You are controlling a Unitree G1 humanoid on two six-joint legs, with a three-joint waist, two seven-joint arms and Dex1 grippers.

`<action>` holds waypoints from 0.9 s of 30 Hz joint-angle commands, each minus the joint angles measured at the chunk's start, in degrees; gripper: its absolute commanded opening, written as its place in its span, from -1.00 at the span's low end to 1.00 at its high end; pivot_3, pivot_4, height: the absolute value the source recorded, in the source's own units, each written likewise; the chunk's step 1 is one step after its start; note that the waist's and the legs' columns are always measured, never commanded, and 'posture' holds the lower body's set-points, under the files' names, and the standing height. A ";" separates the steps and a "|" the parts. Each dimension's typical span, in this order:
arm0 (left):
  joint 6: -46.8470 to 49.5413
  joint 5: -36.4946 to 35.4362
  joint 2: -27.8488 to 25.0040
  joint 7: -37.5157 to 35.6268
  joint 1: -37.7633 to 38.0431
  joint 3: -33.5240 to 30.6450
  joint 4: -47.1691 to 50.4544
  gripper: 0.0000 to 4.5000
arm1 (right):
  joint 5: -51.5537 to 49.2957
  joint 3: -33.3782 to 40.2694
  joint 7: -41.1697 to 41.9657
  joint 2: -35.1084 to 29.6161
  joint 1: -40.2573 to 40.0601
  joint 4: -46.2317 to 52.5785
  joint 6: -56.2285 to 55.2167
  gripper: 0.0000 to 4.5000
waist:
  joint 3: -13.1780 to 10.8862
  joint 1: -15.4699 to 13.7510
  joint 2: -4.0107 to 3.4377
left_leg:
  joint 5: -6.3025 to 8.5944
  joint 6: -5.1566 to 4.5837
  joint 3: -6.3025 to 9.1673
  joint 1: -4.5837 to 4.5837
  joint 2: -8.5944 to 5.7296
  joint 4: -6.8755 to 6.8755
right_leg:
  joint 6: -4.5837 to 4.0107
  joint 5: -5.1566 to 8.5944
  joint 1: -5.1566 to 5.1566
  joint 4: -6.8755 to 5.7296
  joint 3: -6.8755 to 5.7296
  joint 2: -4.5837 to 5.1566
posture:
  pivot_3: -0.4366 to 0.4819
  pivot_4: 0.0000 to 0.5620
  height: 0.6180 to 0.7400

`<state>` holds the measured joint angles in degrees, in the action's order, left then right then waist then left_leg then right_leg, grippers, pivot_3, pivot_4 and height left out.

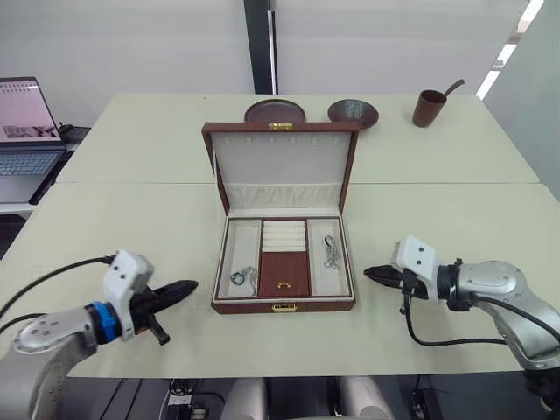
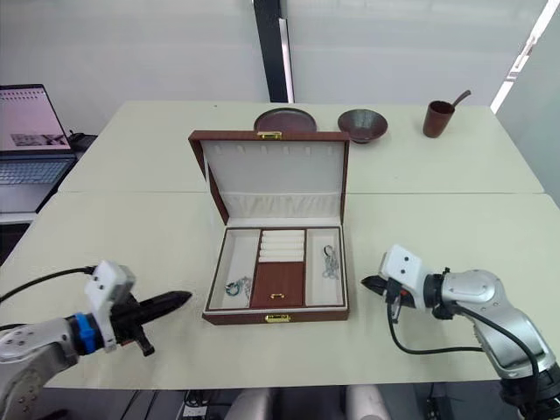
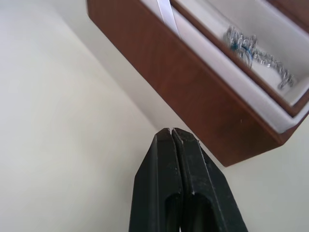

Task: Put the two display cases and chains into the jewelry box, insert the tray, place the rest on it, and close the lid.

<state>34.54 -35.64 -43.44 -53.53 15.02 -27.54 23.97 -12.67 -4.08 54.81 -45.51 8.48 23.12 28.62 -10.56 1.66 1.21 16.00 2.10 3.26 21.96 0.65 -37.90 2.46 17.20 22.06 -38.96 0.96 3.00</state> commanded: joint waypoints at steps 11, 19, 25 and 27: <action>-0.52 -26.49 1.29 2.72 5.78 -18.25 22.50 -1.00 | 1.15 4.80 -11.10 5.52 26.75 -19.48 2.27 -0.99 | 0.00 0.13 -0.02 | -0.01 0.01 -0.07 -0.06 0.01 0.01 | -0.01 -0.01 -0.01 -0.02 0.09 0.01 | -0.05 -0.47 0.89; -3.03 -31.78 1.40 8.16 6.47 -18.81 26.18 -1.00 | 2.93 2.60 -13.89 13.59 42.59 -38.09 0.44 -0.99 | -0.02 0.16 -0.05 | 0.00 0.01 -0.12 0.00 -0.02 0.02 | -0.02 -0.01 0.04 0.00 0.12 -0.01 | -0.05 -0.47 0.89; -5.48 -32.42 2.13 9.07 8.96 -19.20 27.16 -1.00 | 1.68 2.93 -10.25 17.27 51.27 -51.21 -4.54 -0.99 | -0.02 0.18 -0.05 | 0.00 0.00 -0.22 -0.01 0.01 0.04 | -0.03 -0.01 0.06 -0.01 0.10 -0.05 | -0.05 -0.47 0.89; -6.21 -32.23 2.15 8.98 9.55 -19.10 27.15 -1.00 | 1.24 2.79 -7.98 18.00 52.54 -53.51 -6.01 -0.99 | -0.02 0.19 -0.05 | 0.00 0.00 -0.24 0.00 0.01 0.04 | -0.03 -0.01 0.05 -0.01 0.08 -0.06 | -0.05 -0.47 0.89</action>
<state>29.82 -67.39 -41.32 -44.45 24.22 -45.33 49.75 -10.32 -2.30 44.95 -27.47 59.39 -29.83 24.83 -10.58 1.85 1.15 15.99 2.11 3.00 21.96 0.65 -37.87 2.43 17.19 22.11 -38.97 1.05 2.94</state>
